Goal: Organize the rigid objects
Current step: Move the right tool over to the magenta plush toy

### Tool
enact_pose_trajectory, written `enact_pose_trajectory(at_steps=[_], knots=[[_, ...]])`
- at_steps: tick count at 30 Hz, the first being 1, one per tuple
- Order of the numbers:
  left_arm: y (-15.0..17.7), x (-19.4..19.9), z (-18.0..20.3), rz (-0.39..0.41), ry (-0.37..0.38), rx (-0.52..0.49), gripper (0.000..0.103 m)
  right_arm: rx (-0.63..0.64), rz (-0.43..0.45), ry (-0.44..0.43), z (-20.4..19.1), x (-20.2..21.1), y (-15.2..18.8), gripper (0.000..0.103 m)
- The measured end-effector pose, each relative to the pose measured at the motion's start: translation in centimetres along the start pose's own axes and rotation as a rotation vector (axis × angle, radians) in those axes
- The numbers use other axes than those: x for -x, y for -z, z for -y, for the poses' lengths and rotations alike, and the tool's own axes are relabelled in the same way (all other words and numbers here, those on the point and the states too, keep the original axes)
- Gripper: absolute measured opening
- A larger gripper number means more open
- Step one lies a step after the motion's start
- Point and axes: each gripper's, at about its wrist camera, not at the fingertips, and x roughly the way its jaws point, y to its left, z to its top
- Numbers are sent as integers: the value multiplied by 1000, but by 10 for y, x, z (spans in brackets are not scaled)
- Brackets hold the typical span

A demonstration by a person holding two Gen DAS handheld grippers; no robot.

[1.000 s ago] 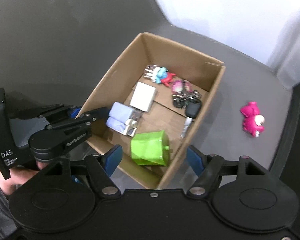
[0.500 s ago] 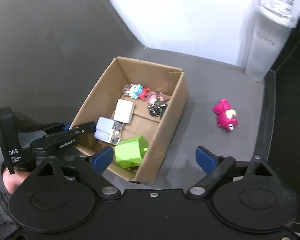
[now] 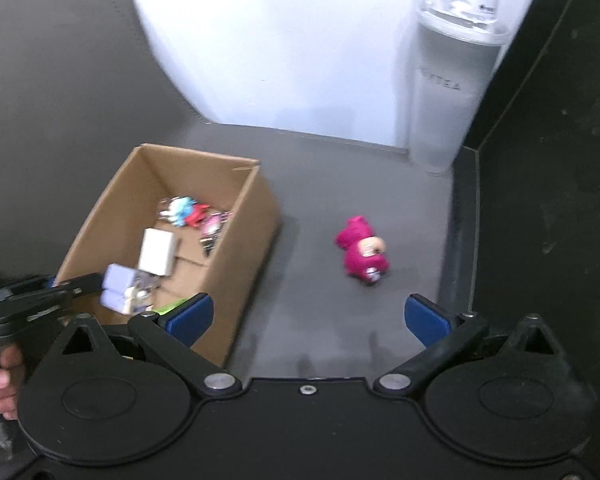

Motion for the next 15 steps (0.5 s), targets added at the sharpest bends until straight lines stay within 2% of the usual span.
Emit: enact_pose_trajectory(at_steps=[12,15], knots=[[0,0,0,-1,0,1,15,13,31,23,9,-21,-20,103],[0,0,0,-1,0,1,15,-2,11,20,9,-32,-24,103]])
